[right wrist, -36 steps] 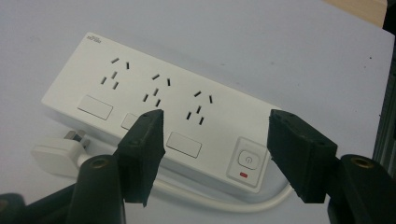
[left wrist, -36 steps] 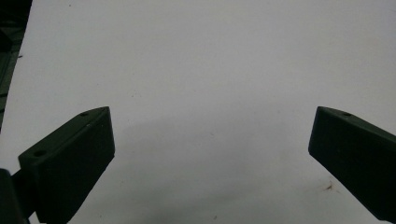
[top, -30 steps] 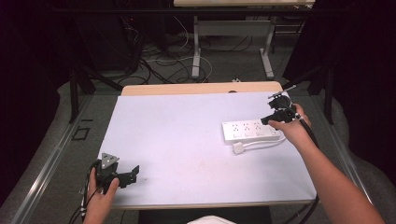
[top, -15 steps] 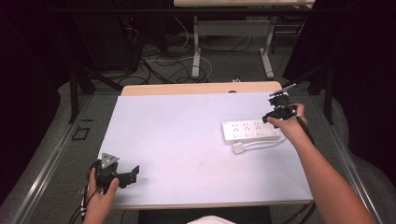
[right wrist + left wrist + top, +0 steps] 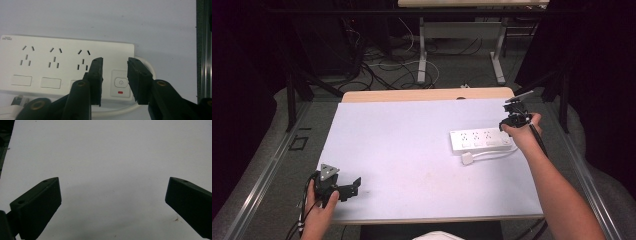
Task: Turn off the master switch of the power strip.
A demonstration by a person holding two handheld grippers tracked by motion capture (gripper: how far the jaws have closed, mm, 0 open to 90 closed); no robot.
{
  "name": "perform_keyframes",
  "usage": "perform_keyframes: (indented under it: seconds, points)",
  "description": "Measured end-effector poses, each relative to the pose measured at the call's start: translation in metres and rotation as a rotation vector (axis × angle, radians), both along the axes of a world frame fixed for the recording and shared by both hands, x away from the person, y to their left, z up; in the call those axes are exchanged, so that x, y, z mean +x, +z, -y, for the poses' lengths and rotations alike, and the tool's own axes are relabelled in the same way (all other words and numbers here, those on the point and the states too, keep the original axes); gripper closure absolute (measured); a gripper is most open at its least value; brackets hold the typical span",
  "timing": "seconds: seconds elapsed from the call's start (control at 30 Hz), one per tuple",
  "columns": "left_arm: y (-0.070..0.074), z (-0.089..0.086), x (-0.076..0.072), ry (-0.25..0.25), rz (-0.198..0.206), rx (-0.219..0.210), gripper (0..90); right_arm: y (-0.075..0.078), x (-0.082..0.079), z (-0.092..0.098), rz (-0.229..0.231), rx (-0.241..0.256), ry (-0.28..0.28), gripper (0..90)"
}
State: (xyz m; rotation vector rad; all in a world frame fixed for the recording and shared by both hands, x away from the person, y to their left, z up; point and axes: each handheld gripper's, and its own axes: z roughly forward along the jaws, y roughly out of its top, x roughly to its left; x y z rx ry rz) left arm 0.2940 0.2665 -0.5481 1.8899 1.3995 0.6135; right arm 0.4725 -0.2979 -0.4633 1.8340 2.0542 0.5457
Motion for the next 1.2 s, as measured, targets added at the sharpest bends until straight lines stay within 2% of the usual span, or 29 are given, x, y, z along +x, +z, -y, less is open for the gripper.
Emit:
perform_keyframes:
  seconds: [0.13, 0.23, 0.33, 0.4, 0.83, 0.93, 0.97, 1.03, 1.13, 1.2]
  points:
    - [0.0, 0.0, 0.0, -0.002, 0.001, 0.002, 0.4, -0.001, 0.0, 0.006, -0.007, 0.002, -0.014, 76.3]
    - [0.0, 0.0, 0.0, -0.003, -0.002, 0.005, 0.4, -0.001, 0.0, 0.007, -0.013, 0.003, -0.02, 79.3]
    - [0.0, 0.0, 0.0, -0.002, 0.001, 0.002, 0.5, -0.001, 0.0, 0.007, -0.009, -0.012, -0.019, 87.7]
    - [0.0, 0.0, 0.0, -0.001, 0.001, 0.001, 0.5, -0.001, 0.0, 0.007, -0.003, -0.019, -0.016, 89.4]
    - [0.0, 0.0, 0.0, -0.004, -0.006, 0.002, 0.4, -0.005, 0.003, 0.005, -0.013, -0.03, -0.013, 90.0]
    - [-0.001, 0.0, 0.0, -0.005, -0.004, 0.001, 0.5, -0.006, 0.003, 0.005, -0.015, -0.042, 0.006, 90.0]
    - [-0.001, 0.0, 0.0, -0.006, -0.004, 0.004, 0.5, -0.007, 0.004, 0.005, -0.031, -0.032, 0.008, 90.0]
    - [-0.001, 0.0, 0.0, -0.012, -0.009, 0.013, 0.5, -0.009, 0.004, 0.004, -0.021, -0.051, 0.021, 90.0]
    - [-0.001, 0.001, 0.001, -0.008, -0.005, 0.004, 0.4, -0.01, 0.005, 0.001, -0.035, -0.053, 0.029, 90.0]
    - [-0.001, 0.001, 0.001, -0.008, -0.006, 0.004, 0.5, -0.012, 0.005, 0.0, -0.028, -0.053, 0.035, 90.0]
